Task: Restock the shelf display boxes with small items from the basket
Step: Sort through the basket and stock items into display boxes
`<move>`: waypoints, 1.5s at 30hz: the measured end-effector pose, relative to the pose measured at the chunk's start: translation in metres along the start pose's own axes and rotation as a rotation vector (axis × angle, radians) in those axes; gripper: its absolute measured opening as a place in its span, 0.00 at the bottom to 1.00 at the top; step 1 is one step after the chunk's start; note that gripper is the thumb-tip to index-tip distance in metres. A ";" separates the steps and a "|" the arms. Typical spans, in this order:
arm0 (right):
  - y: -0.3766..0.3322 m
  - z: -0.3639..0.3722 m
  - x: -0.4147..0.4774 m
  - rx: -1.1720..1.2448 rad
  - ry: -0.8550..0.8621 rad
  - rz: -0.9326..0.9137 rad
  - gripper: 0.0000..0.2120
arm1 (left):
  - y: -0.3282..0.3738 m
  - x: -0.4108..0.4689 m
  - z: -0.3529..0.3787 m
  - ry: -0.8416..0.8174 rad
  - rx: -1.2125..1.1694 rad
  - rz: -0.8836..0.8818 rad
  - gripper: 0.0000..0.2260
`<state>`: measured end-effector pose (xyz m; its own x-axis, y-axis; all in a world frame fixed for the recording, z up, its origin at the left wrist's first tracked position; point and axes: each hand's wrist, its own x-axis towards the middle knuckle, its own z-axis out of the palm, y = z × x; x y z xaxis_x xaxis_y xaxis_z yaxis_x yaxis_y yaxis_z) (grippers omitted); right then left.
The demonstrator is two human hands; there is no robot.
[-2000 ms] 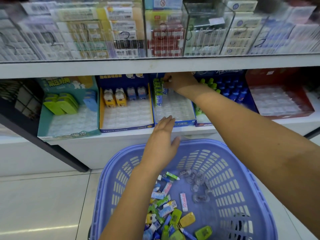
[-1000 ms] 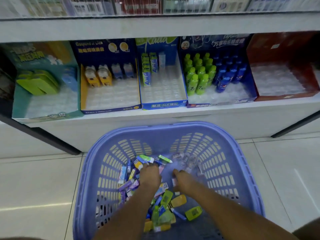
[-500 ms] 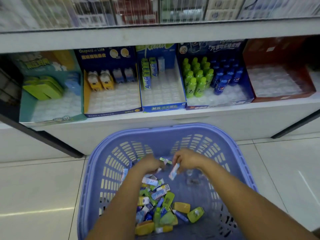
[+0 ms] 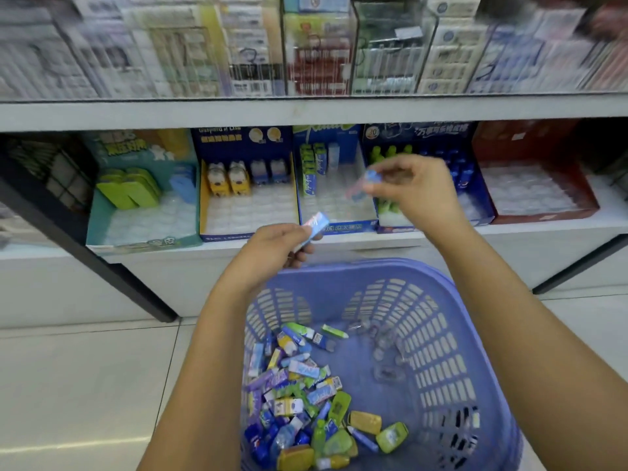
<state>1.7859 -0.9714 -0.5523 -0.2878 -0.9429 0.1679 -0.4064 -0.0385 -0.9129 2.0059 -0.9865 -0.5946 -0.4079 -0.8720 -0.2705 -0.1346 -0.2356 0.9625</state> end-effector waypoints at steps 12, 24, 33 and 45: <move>0.013 0.047 0.113 -0.371 -0.057 -0.036 0.10 | -0.005 0.015 0.017 0.131 -0.187 0.020 0.10; 0.029 0.049 0.132 -0.539 -0.129 -0.059 0.09 | -0.012 0.027 0.019 0.159 -0.253 -0.022 0.10; 0.005 0.036 0.099 -0.676 -0.206 -0.143 0.19 | -0.009 0.028 0.033 0.213 -0.169 0.079 0.12; -0.013 0.012 0.050 -0.115 -0.163 0.011 0.07 | -0.009 0.026 0.056 0.312 0.386 0.391 0.18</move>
<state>1.7877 -1.0221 -0.5364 -0.1527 -0.9844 0.0871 -0.5031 0.0015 -0.8642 1.9458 -0.9832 -0.6114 -0.2180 -0.9601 0.1751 -0.3686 0.2472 0.8961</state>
